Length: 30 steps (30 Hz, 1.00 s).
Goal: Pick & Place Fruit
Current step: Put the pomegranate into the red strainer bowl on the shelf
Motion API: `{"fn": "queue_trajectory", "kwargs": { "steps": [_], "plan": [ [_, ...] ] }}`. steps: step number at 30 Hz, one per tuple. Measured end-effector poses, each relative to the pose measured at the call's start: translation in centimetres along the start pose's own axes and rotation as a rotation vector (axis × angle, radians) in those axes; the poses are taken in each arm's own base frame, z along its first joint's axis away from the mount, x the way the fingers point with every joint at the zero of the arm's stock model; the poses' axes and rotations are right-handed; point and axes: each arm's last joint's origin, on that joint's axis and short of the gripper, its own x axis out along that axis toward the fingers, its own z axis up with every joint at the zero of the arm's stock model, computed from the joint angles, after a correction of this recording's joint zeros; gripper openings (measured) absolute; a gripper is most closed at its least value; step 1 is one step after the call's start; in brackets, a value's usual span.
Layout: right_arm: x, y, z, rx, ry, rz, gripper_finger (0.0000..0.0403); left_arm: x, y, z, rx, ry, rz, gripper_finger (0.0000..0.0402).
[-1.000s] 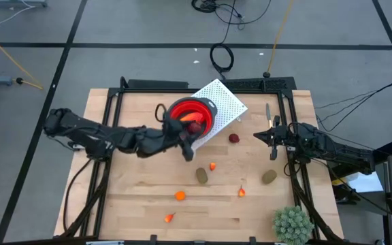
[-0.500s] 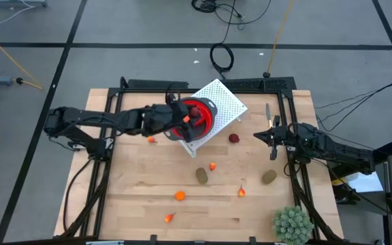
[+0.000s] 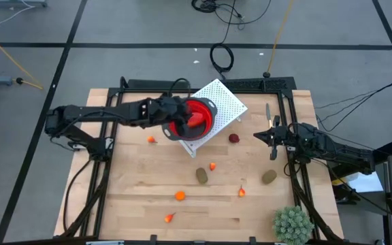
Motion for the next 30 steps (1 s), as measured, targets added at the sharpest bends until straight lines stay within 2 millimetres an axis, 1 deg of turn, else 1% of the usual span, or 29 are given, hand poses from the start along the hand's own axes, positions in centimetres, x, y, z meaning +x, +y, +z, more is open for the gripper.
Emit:
{"fn": "queue_trajectory", "kwargs": {
  "steps": [8, 16, 21, 30],
  "plan": [
    [0.00, 0.00, 0.01, 0.000, 0.000, 0.000, 0.0000, 0.25, 0.95, -0.99, -0.011, 0.103, 0.028, 0.0200],
    [0.00, 0.00, 0.01, 0.000, 0.000, 0.000, 0.0000, 0.27, 1.02, -1.03, -0.033, 0.108, 0.027, 0.0200],
    [0.00, 0.00, 0.00, 0.000, 0.000, 0.000, 0.0000, 0.27, 0.84, -1.04, -0.039, 0.112, -0.035, 0.0200],
    [0.00, 0.00, 0.01, 0.000, 0.000, 0.000, 0.0000, 0.26, 0.84, -1.12, -0.036, 0.120, -0.035, 0.0200]
  ]
}}
